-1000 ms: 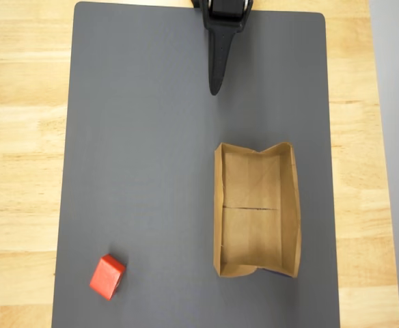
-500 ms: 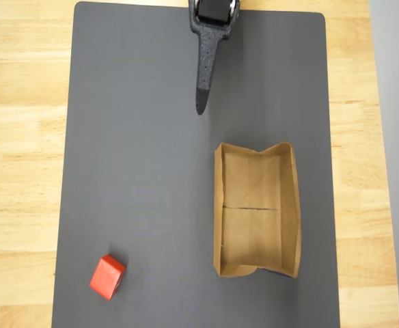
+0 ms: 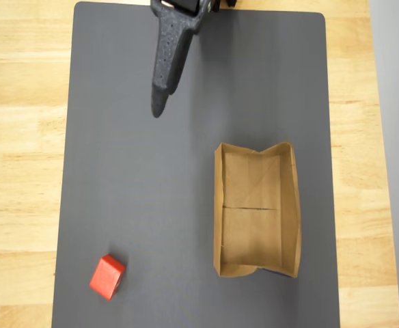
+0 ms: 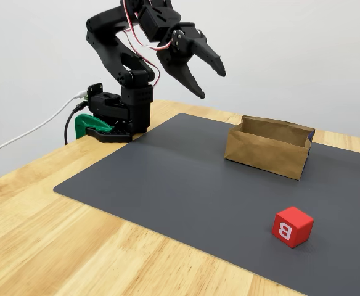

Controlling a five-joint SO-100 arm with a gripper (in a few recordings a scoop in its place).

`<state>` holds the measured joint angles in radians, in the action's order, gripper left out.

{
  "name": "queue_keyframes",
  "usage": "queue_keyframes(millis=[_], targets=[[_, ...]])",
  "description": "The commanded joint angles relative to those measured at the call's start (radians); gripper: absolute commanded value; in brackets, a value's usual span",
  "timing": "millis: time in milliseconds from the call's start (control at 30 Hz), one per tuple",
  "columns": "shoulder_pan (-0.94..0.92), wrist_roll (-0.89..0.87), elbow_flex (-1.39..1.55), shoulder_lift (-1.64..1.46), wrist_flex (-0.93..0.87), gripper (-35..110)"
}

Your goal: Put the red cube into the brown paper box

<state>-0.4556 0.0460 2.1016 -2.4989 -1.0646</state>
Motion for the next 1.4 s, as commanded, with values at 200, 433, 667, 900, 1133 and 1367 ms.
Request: queue_keyframes(millis=[200, 433, 667, 900, 1133, 1367], targets=[[-0.098, 0.025, -0.325, 0.373, -0.029, 29], [-0.153, 0.044, -0.575, 0.676, -0.066, 37], [-0.183, 0.041, -0.856, 0.968, -0.133, 35], [-0.186, 0.037, -1.094, 1.201, -0.196, 30], [-0.179, 0.029, -1.338, 1.407, -0.261, 36], [-0.163, 0.060, -1.601, 1.603, -0.259, 37]])
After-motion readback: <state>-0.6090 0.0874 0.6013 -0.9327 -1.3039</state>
